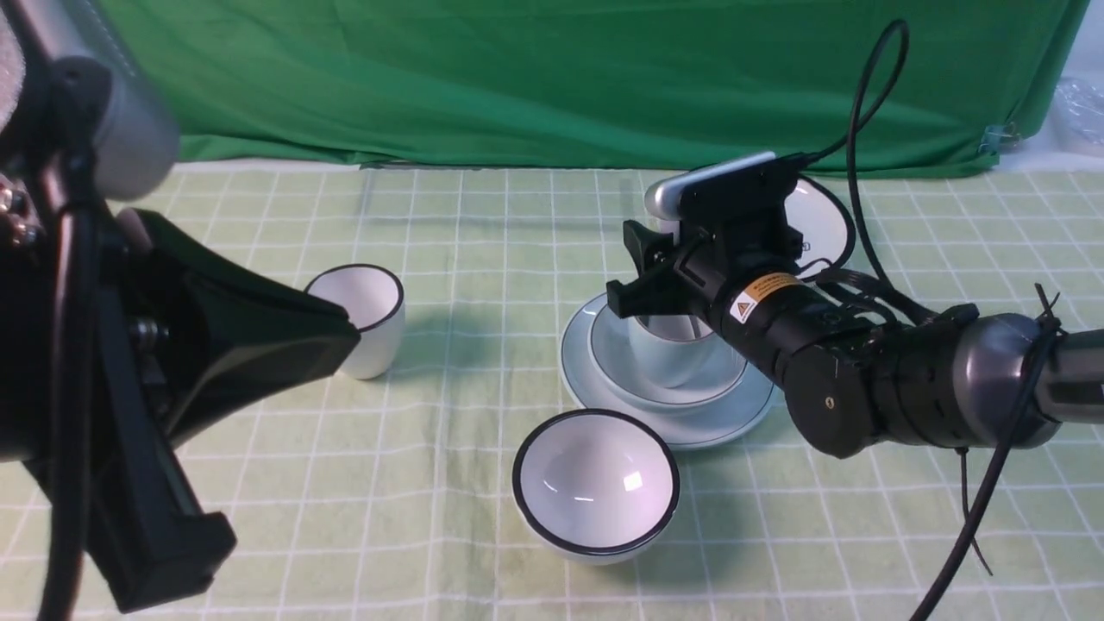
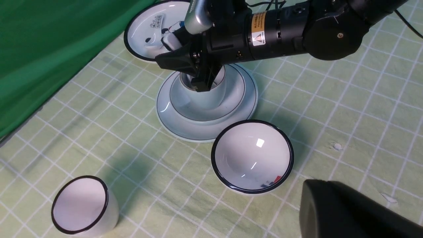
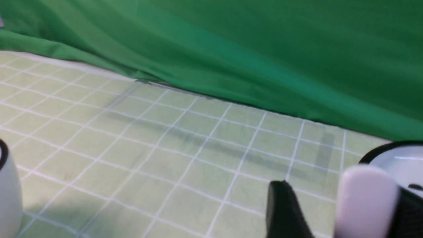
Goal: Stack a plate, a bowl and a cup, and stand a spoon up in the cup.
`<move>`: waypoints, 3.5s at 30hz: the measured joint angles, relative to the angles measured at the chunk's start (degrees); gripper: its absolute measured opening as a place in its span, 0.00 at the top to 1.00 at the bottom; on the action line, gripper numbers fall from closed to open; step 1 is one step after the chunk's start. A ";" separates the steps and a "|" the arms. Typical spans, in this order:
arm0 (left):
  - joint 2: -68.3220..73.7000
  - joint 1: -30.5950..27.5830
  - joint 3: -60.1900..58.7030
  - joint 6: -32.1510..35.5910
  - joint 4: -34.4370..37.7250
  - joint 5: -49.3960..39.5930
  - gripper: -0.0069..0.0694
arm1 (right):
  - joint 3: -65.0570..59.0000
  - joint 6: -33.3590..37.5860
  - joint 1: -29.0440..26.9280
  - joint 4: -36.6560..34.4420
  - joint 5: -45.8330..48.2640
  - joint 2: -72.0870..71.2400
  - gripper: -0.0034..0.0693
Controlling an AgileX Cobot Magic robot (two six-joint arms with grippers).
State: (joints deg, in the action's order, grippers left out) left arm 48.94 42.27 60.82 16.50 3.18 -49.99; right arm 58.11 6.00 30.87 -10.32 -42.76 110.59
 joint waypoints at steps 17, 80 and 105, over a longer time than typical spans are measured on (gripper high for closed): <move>-24.88 0.00 -26.60 -0.49 -0.19 28.86 0.90 | -2.83 2.88 1.41 0.11 61.80 -44.01 0.42; -37.63 0.00 -61.24 -1.09 -0.61 36.34 0.90 | -58.46 8.35 -31.49 -1.37 58.16 -110.52 0.88; -48.97 -44.83 -61.24 -15.16 2.05 36.59 0.90 | -58.46 8.35 -31.49 -1.42 58.16 -110.52 0.79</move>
State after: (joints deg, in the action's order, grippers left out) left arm -0.03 -2.56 -0.41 1.34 5.23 -13.41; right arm -0.35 14.35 -0.61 -11.75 15.40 0.08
